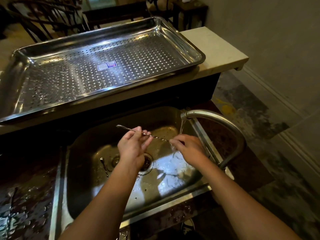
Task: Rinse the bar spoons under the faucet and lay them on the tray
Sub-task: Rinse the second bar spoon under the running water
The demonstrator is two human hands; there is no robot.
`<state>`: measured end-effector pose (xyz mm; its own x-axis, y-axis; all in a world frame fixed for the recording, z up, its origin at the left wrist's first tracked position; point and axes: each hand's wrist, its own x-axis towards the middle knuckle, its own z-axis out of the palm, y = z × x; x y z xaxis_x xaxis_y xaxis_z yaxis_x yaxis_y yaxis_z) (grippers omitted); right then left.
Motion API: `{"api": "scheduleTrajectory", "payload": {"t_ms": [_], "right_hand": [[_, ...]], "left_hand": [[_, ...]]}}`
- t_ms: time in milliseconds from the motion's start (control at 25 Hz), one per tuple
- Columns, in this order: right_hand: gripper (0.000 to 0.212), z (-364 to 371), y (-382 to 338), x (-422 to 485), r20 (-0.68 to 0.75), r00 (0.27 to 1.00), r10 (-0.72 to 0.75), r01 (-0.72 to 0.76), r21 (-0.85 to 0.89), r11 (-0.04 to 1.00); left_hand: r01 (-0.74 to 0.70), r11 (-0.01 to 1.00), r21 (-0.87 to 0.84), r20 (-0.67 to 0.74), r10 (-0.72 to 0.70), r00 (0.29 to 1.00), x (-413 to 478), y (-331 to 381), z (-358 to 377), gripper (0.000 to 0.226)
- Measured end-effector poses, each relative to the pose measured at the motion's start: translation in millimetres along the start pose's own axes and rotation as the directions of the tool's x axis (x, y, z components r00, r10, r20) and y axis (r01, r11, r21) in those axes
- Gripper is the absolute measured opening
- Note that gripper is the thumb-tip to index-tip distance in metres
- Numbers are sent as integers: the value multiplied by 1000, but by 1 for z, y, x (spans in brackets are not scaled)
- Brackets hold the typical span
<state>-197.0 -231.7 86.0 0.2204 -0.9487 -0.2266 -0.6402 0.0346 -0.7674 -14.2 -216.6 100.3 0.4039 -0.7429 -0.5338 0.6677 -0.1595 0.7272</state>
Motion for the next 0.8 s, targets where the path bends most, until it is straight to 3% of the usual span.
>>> {"api": "scheduleTrajectory", "payload": {"t_ms": [120, 200, 320, 400, 560, 680, 800], "right_hand": [[10, -6, 2, 0, -28, 997, 66, -57, 240, 969], [10, -6, -3, 3, -17, 993, 117, -92, 516, 852], [20, -9, -8, 8, 39, 994, 101, -98, 722, 685], [16, -7, -10, 9, 71, 991, 112, -125, 773, 622], [12, 16, -12, 6, 111, 984, 137, -174, 730, 661], [18, 19, -13, 3, 103, 984, 146, -174, 741, 648], [24, 10, -10, 2, 13, 981, 194, -118, 832, 542]], "left_hand": [[10, 994, -109, -53, -16, 998, 5, 9, -8, 10], [52, 988, -146, -77, -64, 995, 2, 5, -10, 14], [139, 972, -190, -97, -159, 982, -4, -11, -13, 19], [199, 956, -217, -49, -214, 976, -6, -21, -13, 22], [309, 937, -164, 67, -302, 951, -14, -42, -4, 30], [294, 942, -164, 65, -287, 956, -16, -47, -5, 31], [227, 954, -196, -19, -236, 972, -7, -38, -10, 27]]}}
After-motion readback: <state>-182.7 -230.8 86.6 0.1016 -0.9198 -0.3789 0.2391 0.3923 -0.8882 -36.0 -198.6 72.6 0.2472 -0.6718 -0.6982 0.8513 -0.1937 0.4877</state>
